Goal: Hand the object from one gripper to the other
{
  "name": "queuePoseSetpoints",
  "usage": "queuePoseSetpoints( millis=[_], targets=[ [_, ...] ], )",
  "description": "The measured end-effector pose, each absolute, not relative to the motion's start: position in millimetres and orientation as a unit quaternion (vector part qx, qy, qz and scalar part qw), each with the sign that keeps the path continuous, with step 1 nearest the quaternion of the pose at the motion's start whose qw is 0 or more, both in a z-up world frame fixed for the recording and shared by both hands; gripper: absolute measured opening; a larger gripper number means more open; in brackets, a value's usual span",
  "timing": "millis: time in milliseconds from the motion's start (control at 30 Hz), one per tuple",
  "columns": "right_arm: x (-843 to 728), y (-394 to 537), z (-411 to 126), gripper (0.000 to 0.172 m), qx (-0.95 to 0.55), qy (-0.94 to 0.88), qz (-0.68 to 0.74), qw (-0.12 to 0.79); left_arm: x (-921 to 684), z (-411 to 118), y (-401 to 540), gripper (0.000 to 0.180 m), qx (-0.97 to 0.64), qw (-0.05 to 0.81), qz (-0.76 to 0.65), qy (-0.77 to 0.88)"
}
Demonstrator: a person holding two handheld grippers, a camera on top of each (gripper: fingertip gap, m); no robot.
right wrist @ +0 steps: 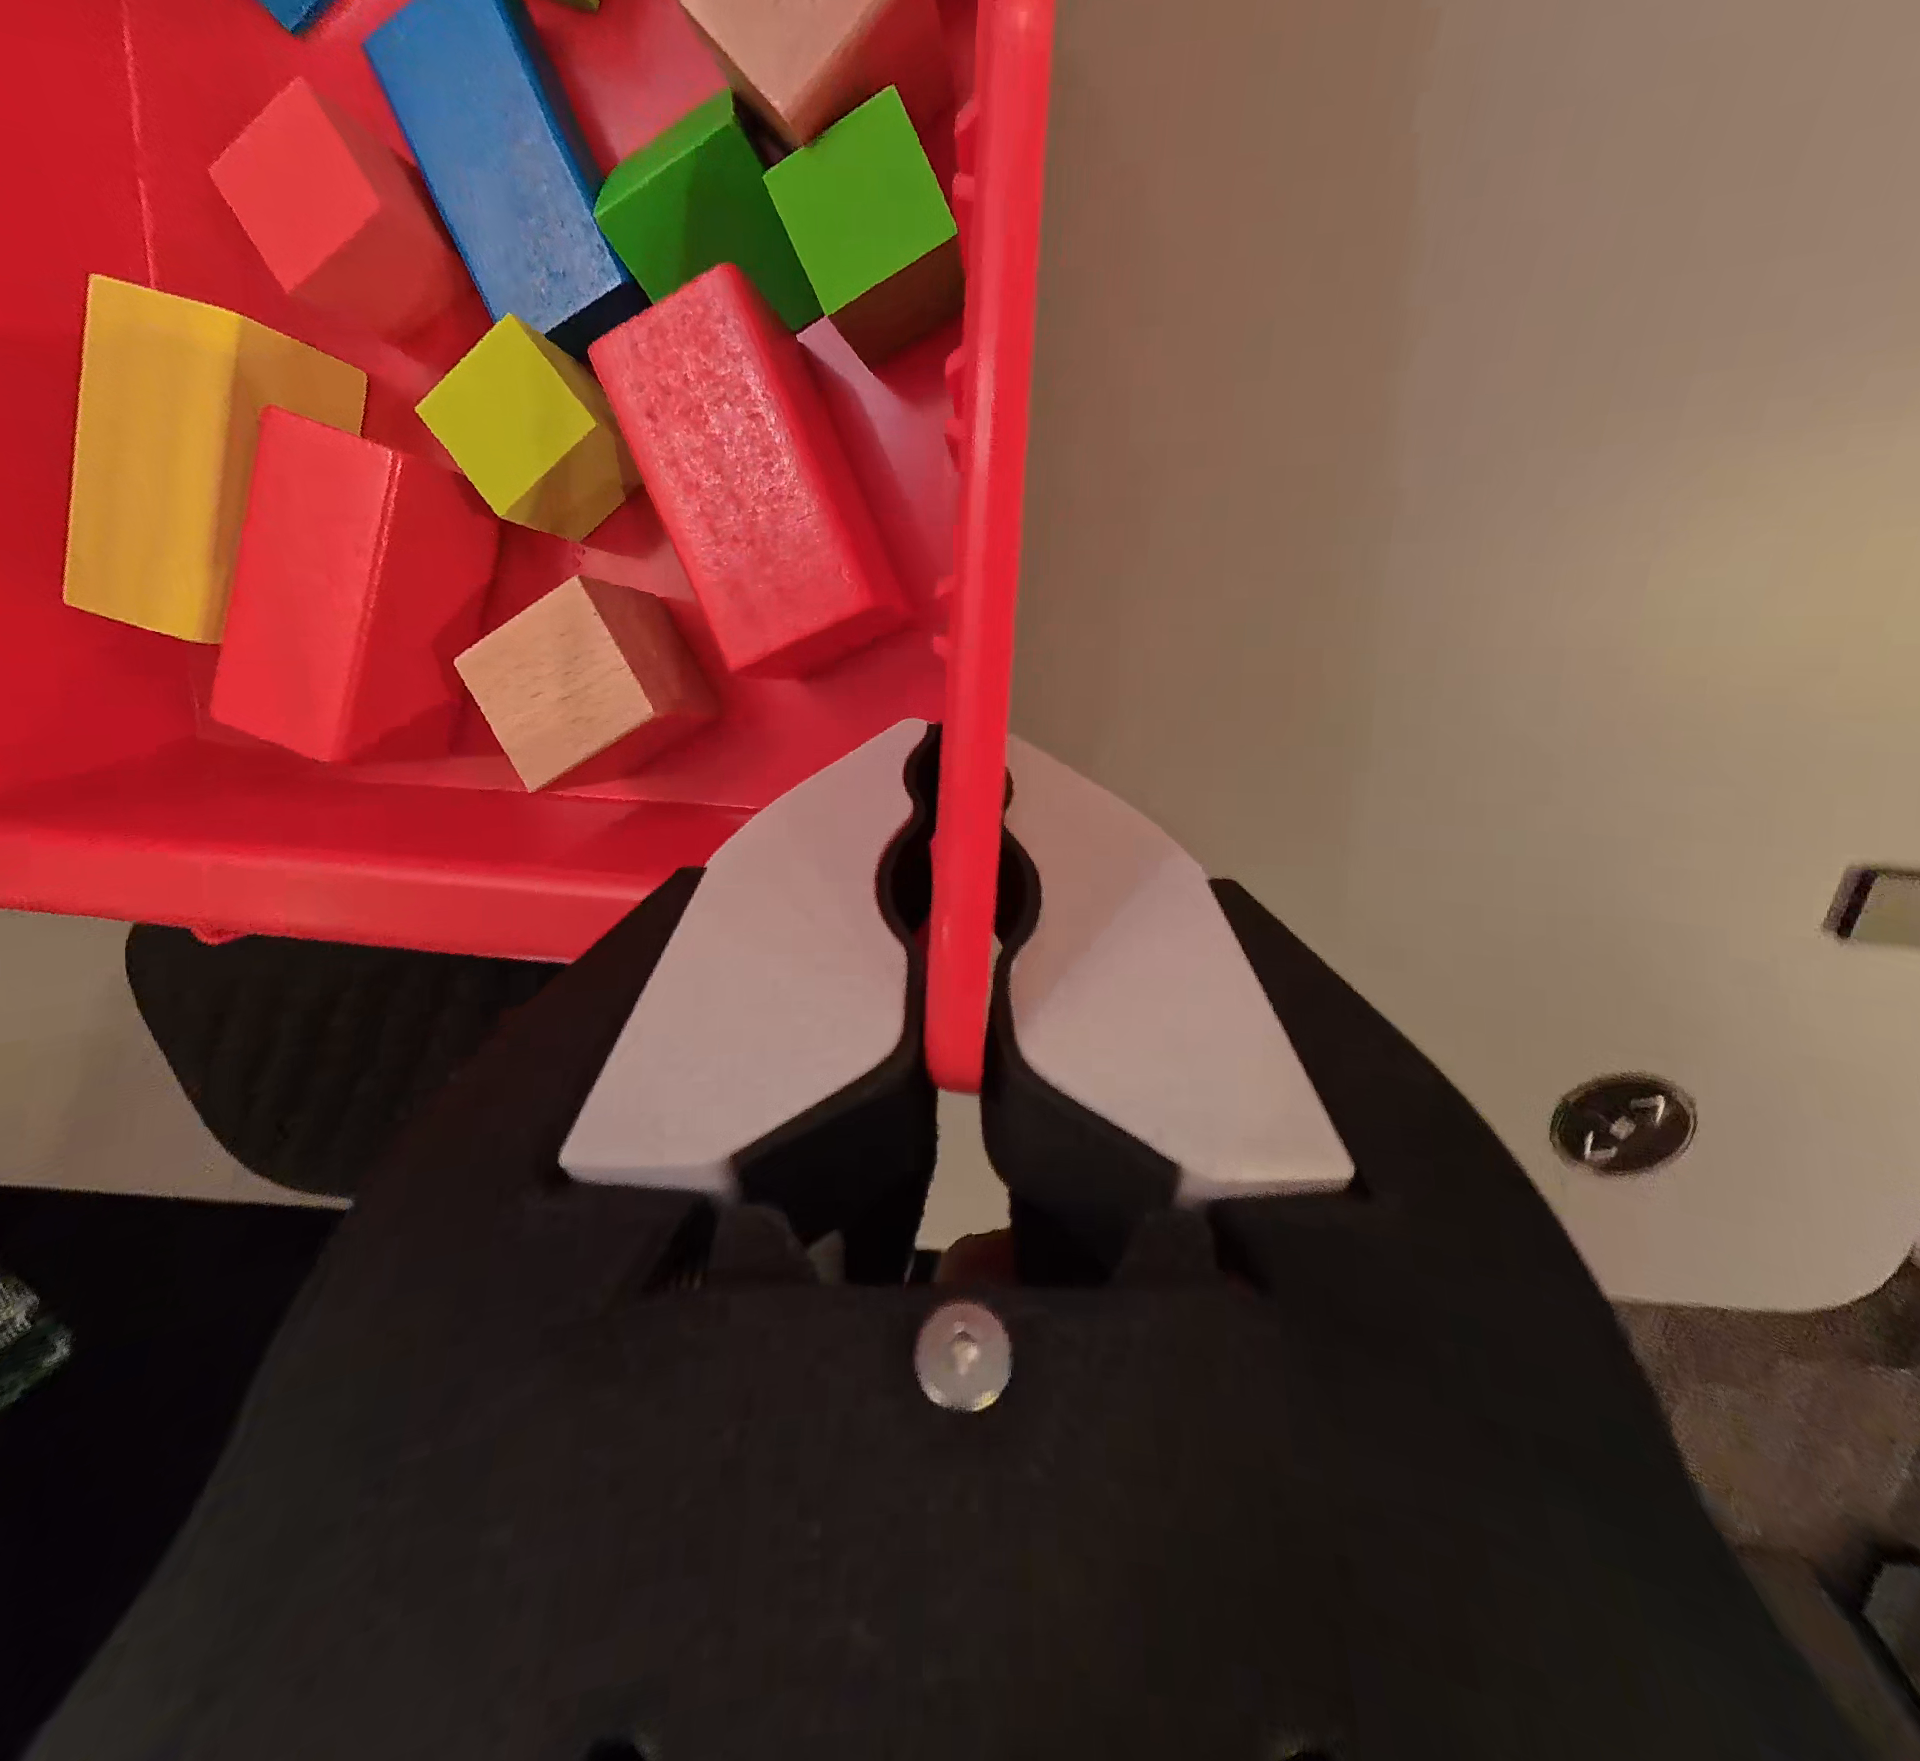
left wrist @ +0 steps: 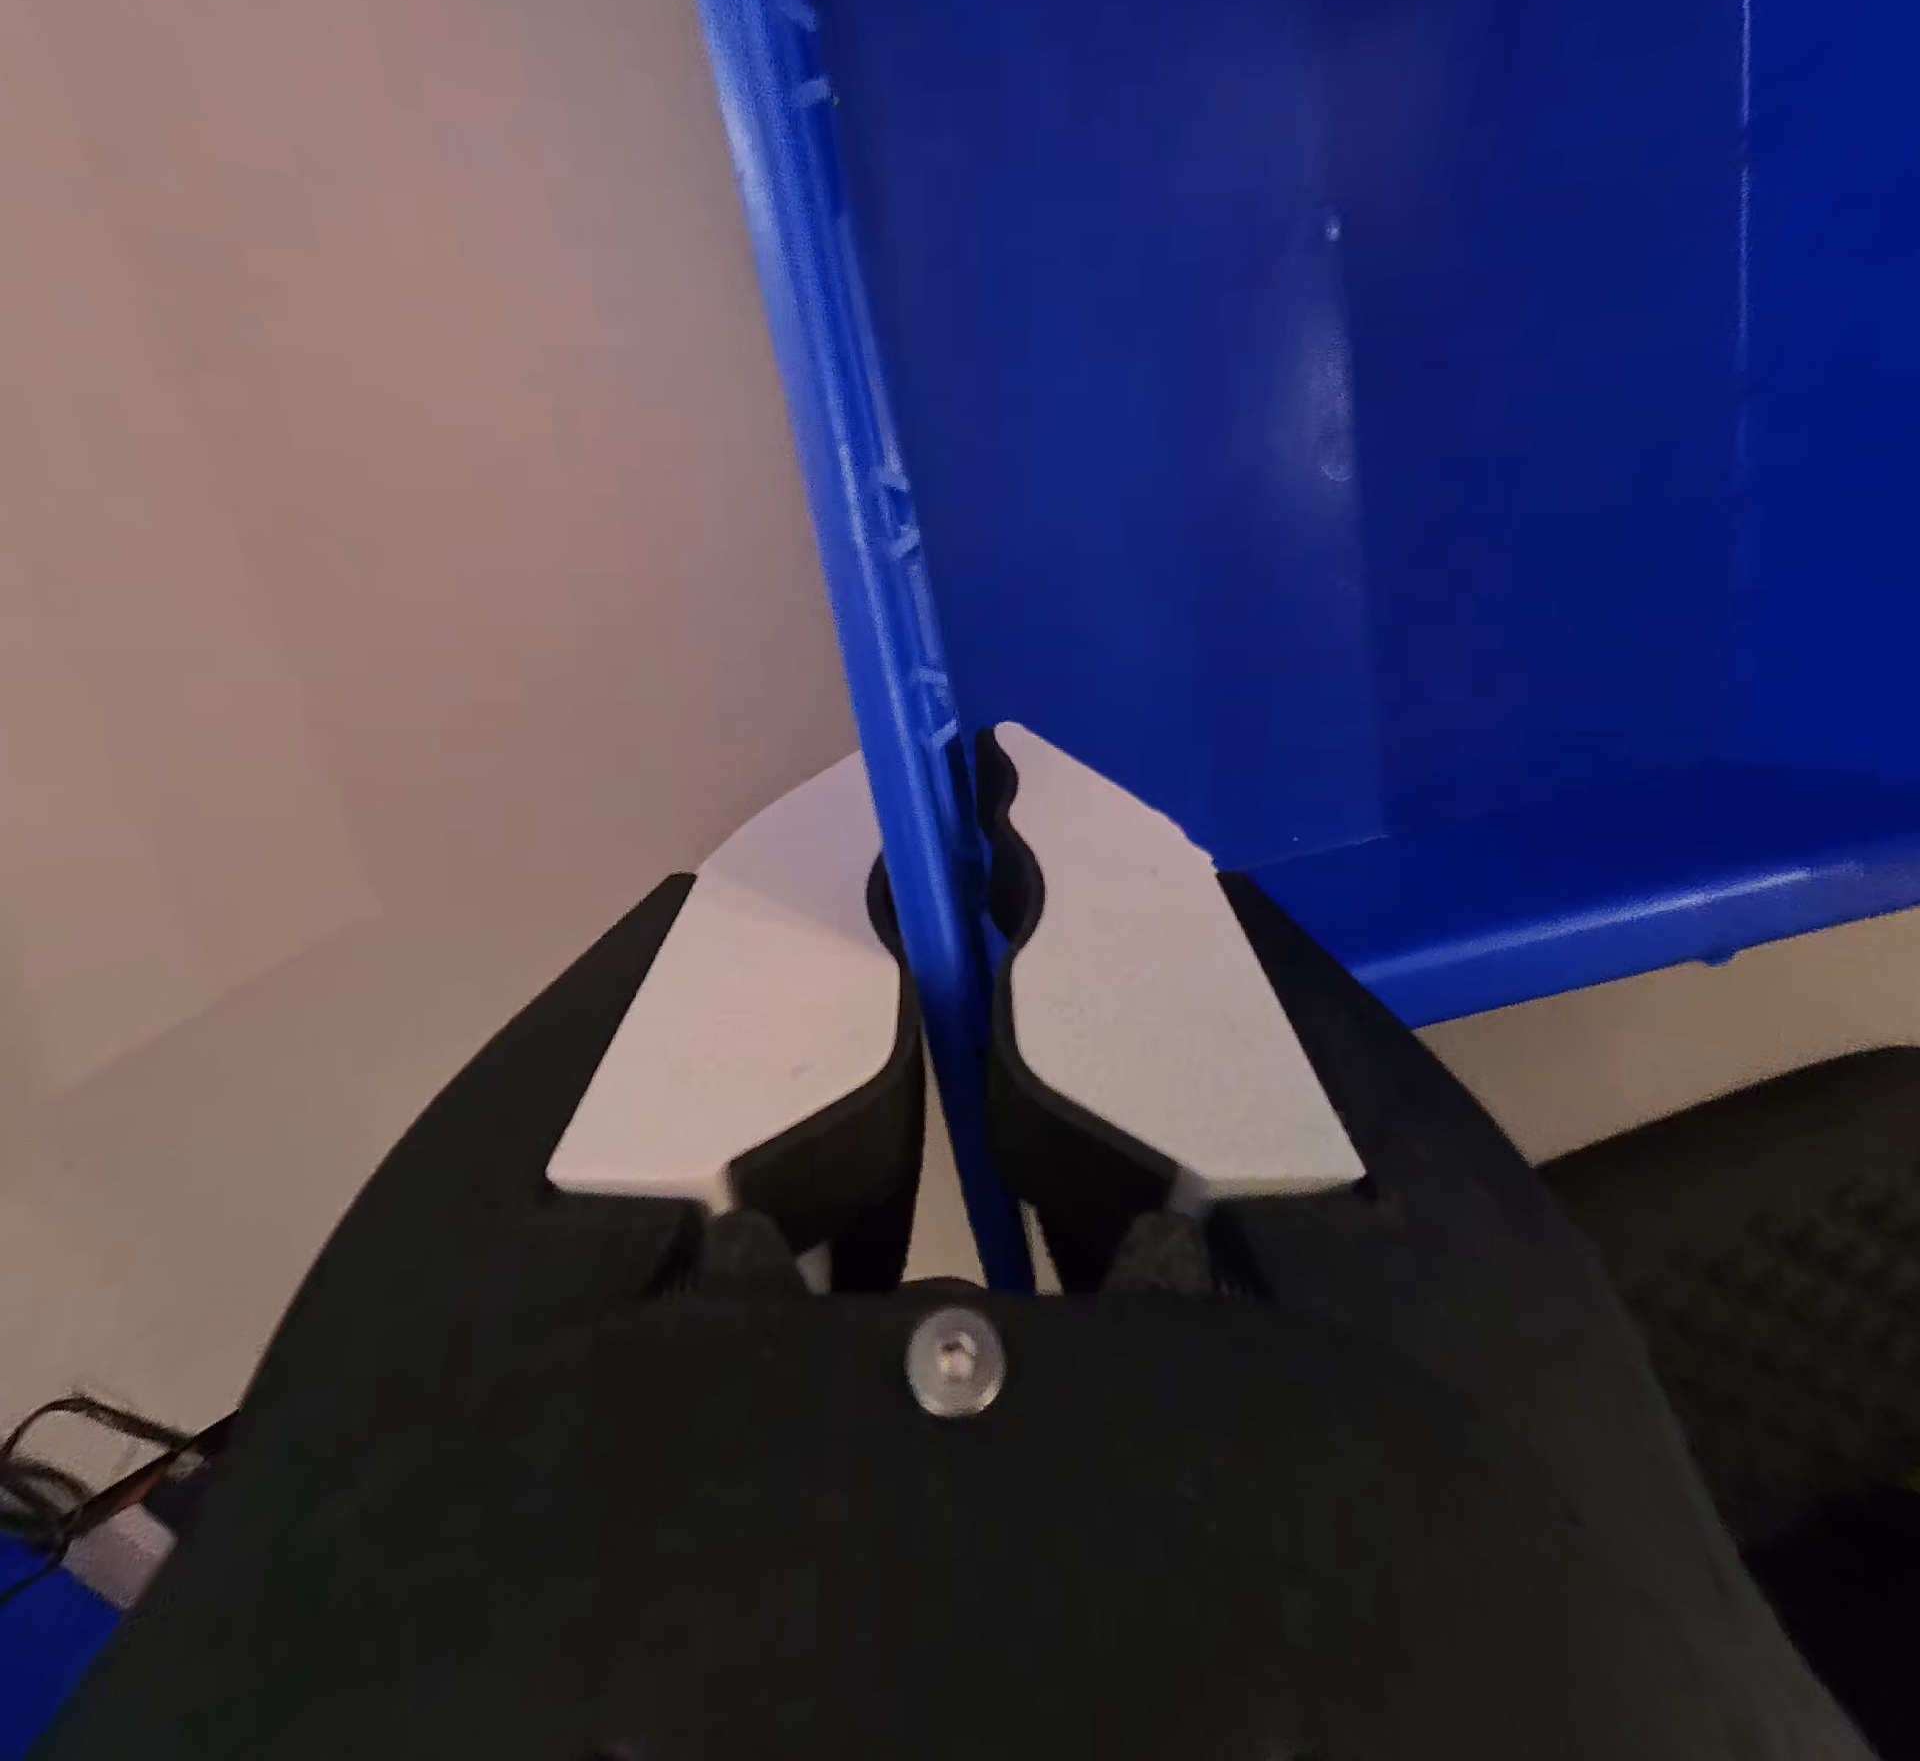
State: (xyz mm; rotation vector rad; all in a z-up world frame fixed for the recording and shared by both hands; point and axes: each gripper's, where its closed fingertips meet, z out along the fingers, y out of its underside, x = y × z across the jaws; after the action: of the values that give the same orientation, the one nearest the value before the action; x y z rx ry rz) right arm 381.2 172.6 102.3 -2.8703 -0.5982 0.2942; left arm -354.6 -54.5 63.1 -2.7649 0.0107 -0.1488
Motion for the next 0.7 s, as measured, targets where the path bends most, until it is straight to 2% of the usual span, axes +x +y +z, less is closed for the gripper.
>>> queuePoseSetpoints(
  millis=[467, 700],
  targets=[
    [415.2, 122.8, 114.0, 0.003, -0.97, -0.204, 0.1, 0.081, -331.1, 66.2, -93.7, 0.006, -0.982, 0.163, -0.075, 0.059],
    [433.0, 112.7, 119.2, 0.003, -0.969, -0.214, 0.104, 0.072, -268.6, 65.1, -73.1, 0.006, -0.977, 0.155, -0.108, 0.099]
  ],
)
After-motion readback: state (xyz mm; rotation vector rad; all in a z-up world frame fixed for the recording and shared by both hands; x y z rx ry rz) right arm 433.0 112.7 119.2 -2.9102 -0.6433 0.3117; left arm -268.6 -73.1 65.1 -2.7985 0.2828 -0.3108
